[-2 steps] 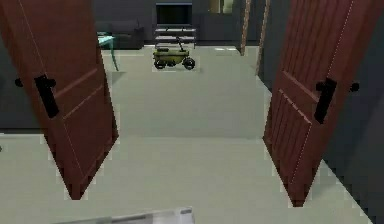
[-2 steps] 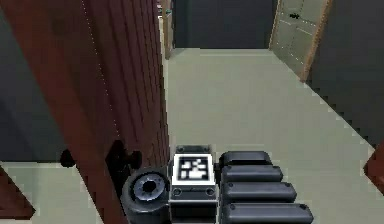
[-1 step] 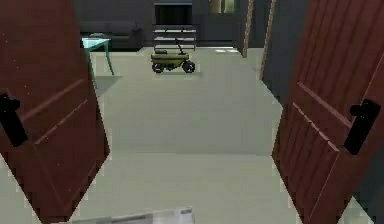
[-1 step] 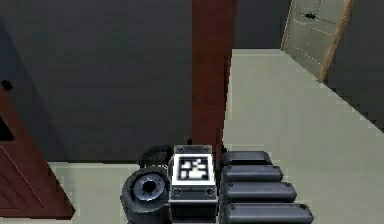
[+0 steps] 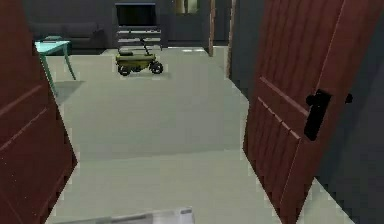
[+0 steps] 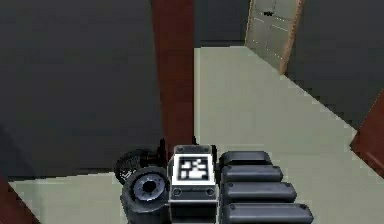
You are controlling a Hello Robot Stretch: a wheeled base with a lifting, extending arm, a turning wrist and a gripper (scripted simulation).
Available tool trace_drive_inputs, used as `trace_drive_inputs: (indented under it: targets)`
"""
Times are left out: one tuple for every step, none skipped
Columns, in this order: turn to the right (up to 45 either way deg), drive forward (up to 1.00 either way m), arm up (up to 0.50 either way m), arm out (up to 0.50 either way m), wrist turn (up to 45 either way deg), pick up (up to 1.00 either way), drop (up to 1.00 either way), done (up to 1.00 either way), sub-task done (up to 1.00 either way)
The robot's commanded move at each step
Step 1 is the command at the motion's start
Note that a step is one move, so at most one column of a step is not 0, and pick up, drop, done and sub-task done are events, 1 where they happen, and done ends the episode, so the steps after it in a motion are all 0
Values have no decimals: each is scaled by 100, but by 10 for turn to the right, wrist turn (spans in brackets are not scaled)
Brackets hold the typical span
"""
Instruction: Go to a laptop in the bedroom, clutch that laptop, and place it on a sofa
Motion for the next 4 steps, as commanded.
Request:
trace_drive_inputs:
  targets:
    - [0, 100, 0, 0, 0, 0, 0, 0, 0]
    - [0, 100, 0, 0, 0, 0, 0, 0, 0]
    - [0, 100, 0, 0, 0, 0, 0, 0, 0]
    - [0, 100, 0, 0, 0, 0, 0, 0, 0]
